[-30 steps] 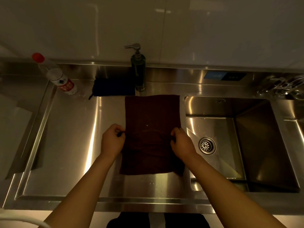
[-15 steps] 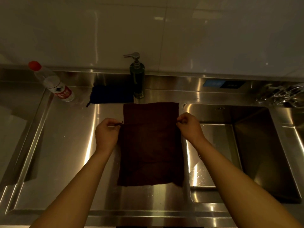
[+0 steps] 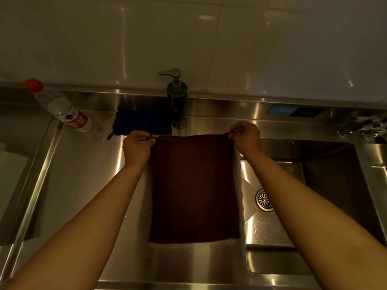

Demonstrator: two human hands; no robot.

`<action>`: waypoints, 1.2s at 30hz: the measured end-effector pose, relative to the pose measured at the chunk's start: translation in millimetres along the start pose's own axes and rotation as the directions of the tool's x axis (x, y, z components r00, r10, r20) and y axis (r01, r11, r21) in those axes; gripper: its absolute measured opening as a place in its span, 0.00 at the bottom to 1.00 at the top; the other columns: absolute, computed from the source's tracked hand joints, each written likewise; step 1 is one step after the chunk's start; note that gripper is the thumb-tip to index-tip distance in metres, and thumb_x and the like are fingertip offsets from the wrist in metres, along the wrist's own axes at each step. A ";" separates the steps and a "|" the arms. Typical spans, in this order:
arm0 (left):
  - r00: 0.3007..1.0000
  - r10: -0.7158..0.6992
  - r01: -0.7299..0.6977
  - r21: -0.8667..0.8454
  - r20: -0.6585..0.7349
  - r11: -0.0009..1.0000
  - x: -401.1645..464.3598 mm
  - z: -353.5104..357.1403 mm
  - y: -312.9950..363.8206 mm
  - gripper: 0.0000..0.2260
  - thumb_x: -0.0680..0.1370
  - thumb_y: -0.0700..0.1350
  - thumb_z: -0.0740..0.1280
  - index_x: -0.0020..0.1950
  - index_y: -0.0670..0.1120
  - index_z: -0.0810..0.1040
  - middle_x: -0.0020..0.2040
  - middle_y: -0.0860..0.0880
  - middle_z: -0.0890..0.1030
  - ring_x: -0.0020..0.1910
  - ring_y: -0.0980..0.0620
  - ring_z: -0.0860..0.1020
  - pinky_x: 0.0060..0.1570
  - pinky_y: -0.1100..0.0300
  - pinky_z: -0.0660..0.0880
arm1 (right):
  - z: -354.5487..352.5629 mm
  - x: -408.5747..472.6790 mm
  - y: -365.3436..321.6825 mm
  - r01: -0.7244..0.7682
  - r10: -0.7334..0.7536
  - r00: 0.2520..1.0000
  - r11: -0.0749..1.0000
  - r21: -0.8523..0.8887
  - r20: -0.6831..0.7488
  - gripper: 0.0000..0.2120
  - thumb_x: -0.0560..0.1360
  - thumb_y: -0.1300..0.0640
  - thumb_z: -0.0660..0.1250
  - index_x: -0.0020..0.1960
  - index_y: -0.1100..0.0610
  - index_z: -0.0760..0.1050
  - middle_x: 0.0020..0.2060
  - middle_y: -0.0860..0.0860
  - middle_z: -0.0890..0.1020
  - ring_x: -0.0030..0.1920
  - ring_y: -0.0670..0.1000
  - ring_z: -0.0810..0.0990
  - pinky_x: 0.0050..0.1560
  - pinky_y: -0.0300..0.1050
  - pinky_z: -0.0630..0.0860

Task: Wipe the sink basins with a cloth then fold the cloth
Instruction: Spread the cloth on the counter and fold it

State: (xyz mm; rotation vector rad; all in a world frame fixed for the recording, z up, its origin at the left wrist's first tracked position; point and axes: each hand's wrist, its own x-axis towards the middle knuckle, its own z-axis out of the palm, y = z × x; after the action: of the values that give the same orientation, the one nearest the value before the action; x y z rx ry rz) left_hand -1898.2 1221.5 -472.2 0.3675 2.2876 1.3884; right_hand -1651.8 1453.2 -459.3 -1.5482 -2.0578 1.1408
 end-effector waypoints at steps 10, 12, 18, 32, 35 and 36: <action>0.994 -0.111 0.110 -0.038 -0.015 0.993 22.3 24.5 -4.0 0.09 0.77 0.38 0.75 0.54 0.45 0.80 0.49 0.46 0.83 0.47 0.49 0.81 0.45 0.62 0.77 | 7.0 21.1 19.5 -0.108 0.118 0.988 0.988 0.108 -0.095 0.10 0.73 0.67 0.73 0.48 0.53 0.81 0.42 0.48 0.83 0.44 0.47 0.82 0.45 0.37 0.78; 0.993 -0.113 0.112 -0.020 -0.023 0.993 24.5 27.9 -7.0 0.09 0.77 0.38 0.75 0.55 0.45 0.80 0.49 0.46 0.83 0.48 0.49 0.82 0.43 0.63 0.77 | 12.0 21.7 24.4 -0.087 0.093 0.992 0.993 0.075 -0.086 0.10 0.74 0.66 0.73 0.48 0.52 0.80 0.41 0.47 0.81 0.43 0.47 0.81 0.46 0.39 0.78; 1.000 0.014 -0.016 0.229 0.009 0.973 25.0 25.8 -21.5 0.11 0.77 0.43 0.76 0.56 0.45 0.79 0.46 0.51 0.80 0.46 0.51 0.79 0.45 0.60 0.74 | 25.7 18.0 33.0 0.037 -0.042 0.998 0.996 -0.087 -0.050 0.11 0.74 0.62 0.74 0.55 0.56 0.79 0.49 0.50 0.80 0.47 0.50 0.79 0.48 0.43 0.76; 0.990 0.020 -0.049 0.205 0.140 0.978 -30.4 -10.3 -38.5 0.10 0.77 0.43 0.75 0.57 0.48 0.81 0.49 0.51 0.83 0.48 0.51 0.83 0.54 0.55 0.80 | 1.5 -90.6 61.7 -0.070 0.068 0.996 0.997 0.040 0.064 0.11 0.73 0.62 0.75 0.52 0.52 0.79 0.42 0.47 0.82 0.42 0.45 0.82 0.43 0.41 0.79; 0.960 0.160 -0.233 0.340 0.229 0.911 -69.1 -12.5 -51.0 0.13 0.78 0.40 0.73 0.63 0.46 0.80 0.57 0.46 0.80 0.52 0.50 0.80 0.50 0.66 0.74 | 4.7 -138.4 71.8 0.042 -0.032 0.984 0.998 -0.055 0.175 0.10 0.73 0.63 0.75 0.51 0.54 0.80 0.43 0.48 0.80 0.41 0.43 0.78 0.44 0.36 0.72; 0.939 0.209 -0.306 0.387 0.272 0.870 -82.2 -13.6 -54.4 0.14 0.78 0.39 0.73 0.63 0.46 0.79 0.58 0.46 0.78 0.54 0.49 0.79 0.53 0.63 0.74 | 4.8 -152.7 74.2 0.129 -0.104 0.971 0.986 -0.107 0.215 0.09 0.73 0.64 0.75 0.51 0.55 0.81 0.45 0.48 0.80 0.42 0.44 0.77 0.46 0.34 0.71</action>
State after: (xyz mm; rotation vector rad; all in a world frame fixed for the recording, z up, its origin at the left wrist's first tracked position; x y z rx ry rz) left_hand -1833.5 1149.9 -496.3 0.9522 2.3981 0.8824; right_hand -1551.7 1318.9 -487.5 -1.3885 -2.3619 1.1997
